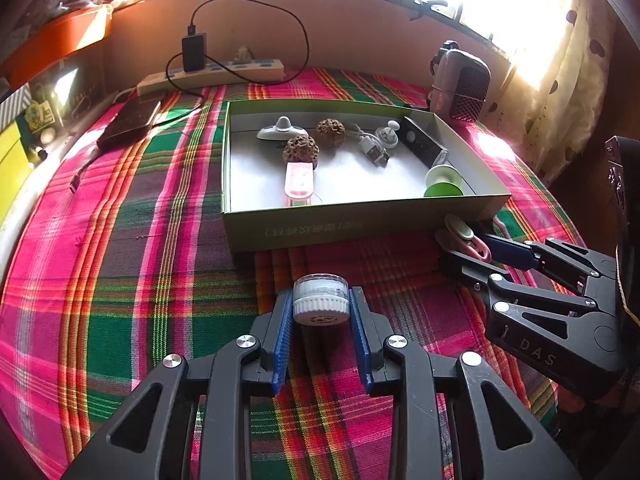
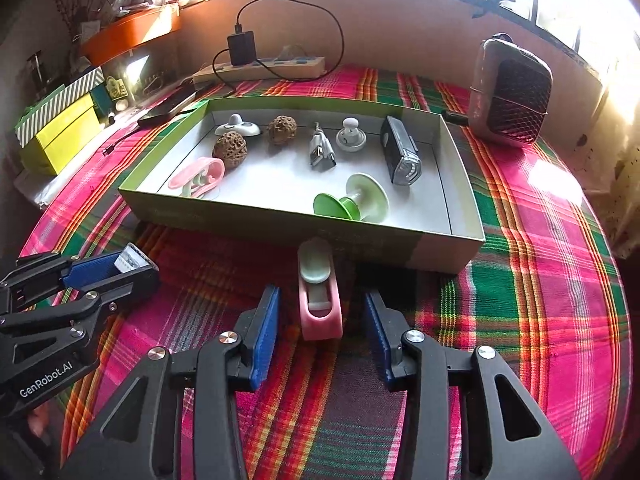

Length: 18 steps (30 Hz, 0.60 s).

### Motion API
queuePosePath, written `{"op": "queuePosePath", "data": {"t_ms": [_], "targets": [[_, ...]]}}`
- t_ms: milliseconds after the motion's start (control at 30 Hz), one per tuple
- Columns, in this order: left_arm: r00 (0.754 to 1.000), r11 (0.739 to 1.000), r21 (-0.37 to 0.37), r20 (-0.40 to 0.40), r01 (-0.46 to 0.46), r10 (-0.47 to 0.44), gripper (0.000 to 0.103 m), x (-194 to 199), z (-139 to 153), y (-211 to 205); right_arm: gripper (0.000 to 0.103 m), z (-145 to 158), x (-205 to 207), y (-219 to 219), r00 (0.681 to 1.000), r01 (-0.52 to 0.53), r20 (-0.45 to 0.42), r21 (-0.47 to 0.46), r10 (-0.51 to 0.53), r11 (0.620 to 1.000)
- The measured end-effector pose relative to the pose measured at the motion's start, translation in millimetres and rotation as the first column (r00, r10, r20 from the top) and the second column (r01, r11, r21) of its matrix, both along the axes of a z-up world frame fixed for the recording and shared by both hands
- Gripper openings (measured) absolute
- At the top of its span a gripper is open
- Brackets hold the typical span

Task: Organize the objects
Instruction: 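Hold the white jar with the left tool while the right tool grasps the pink-and-white holder, then carry the white jar with the left tool while the right tool carries the pink-and-white holder over the box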

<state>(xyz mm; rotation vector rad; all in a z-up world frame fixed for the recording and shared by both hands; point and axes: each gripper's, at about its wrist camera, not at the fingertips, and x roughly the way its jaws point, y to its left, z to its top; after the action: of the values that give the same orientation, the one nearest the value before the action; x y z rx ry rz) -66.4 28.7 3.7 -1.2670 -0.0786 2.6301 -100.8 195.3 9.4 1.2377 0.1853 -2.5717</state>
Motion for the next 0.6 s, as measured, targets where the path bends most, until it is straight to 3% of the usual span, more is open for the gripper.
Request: {"op": "queuePosePath", "data": {"t_ms": [200, 600], "targets": [[1.0, 1.0, -0.03, -0.013, -0.007, 0.006, 0.025, 1.7, -0.2, 3.4, 0.019, 0.7, 3.9, -1.3, 1.0, -0.01, -0.003, -0.014, 0.01, 1.0], [1.0, 0.999, -0.044, -0.022, -0.013, 0.012, 0.025, 3.2, -0.3, 5.8, 0.018, 0.9, 8.2, 0.4, 1.0, -0.014, 0.0, -0.025, 0.014, 1.0]]}}
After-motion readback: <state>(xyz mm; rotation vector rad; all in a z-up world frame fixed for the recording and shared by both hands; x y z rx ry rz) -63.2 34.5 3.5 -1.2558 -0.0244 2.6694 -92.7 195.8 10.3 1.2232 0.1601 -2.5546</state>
